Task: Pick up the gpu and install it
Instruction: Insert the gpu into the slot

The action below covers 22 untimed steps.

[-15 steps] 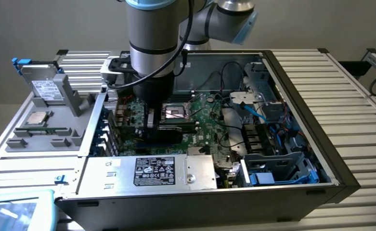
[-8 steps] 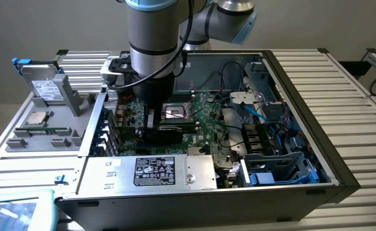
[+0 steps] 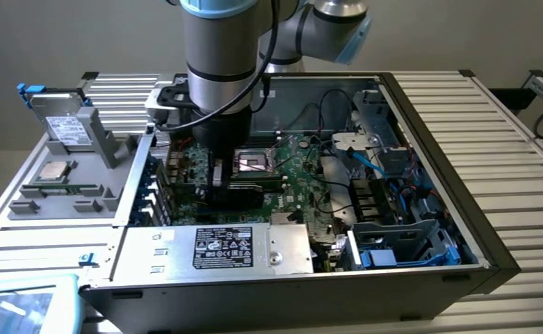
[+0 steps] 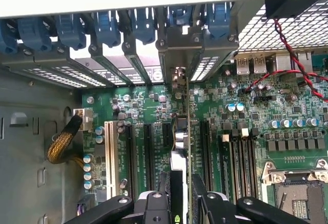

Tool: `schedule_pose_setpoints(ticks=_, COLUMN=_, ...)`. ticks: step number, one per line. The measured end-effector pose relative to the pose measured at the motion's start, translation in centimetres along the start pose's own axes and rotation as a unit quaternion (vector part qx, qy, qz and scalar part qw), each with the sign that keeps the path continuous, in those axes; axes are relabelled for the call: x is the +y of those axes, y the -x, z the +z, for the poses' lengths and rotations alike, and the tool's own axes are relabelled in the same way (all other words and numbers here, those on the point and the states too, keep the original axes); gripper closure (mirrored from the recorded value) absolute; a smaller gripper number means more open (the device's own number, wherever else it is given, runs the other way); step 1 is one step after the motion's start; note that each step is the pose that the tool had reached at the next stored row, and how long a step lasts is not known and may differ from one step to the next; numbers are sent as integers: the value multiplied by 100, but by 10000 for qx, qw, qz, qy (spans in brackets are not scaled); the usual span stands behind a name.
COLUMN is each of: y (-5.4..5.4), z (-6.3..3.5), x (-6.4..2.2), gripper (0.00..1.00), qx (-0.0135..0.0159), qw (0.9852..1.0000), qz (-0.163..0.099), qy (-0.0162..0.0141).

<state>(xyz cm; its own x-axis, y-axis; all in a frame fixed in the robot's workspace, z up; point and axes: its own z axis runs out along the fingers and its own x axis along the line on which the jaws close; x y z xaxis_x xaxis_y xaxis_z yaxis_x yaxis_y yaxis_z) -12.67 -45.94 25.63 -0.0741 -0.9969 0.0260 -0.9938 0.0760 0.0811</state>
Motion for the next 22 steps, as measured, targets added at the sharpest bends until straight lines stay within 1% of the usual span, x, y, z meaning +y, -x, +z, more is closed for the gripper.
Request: schedule_pose_setpoints(ticks=22, y=15, z=9, x=10, gripper=72, qx=0, qw=10000, qz=-26, qy=0)
